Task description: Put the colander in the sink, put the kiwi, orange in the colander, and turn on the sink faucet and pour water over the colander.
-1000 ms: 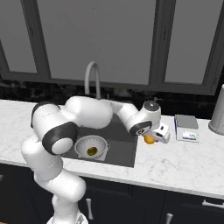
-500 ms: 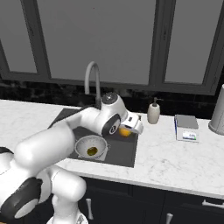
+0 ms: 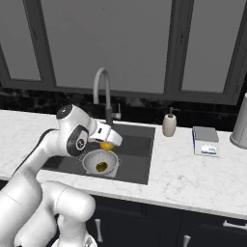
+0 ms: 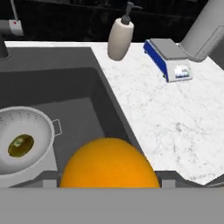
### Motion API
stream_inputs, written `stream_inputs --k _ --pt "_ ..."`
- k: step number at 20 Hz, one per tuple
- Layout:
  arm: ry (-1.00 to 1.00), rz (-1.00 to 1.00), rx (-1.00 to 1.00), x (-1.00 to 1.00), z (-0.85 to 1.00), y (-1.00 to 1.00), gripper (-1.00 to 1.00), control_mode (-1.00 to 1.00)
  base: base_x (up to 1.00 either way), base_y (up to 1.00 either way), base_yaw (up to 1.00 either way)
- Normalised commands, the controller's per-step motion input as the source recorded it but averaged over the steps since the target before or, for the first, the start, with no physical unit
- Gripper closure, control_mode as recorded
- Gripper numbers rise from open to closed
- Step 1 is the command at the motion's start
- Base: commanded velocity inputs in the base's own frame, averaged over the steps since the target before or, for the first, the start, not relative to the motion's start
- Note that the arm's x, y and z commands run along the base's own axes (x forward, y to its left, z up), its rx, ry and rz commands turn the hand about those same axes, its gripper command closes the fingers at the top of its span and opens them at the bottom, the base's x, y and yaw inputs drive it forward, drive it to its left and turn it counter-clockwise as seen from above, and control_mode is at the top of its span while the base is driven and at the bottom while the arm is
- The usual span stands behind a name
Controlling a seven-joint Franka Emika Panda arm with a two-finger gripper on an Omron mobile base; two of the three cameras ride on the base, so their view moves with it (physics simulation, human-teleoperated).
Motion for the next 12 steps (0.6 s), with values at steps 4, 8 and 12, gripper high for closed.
stream_inputs --k 4,8,12 --pt "0.13 0.05 -0.19 -0.34 0.05 1.00 1.00 -1.00 0.00 0.00 0.00" --pt "0.13 0.06 -0.18 -0.21 0.00 1.00 1.00 -1.00 0.00 0.00 0.00" --pt "0.02 0.02 -0.09 -0.02 -0.10 0.97 1.00 -1.00 0.00 0.00 0.00"
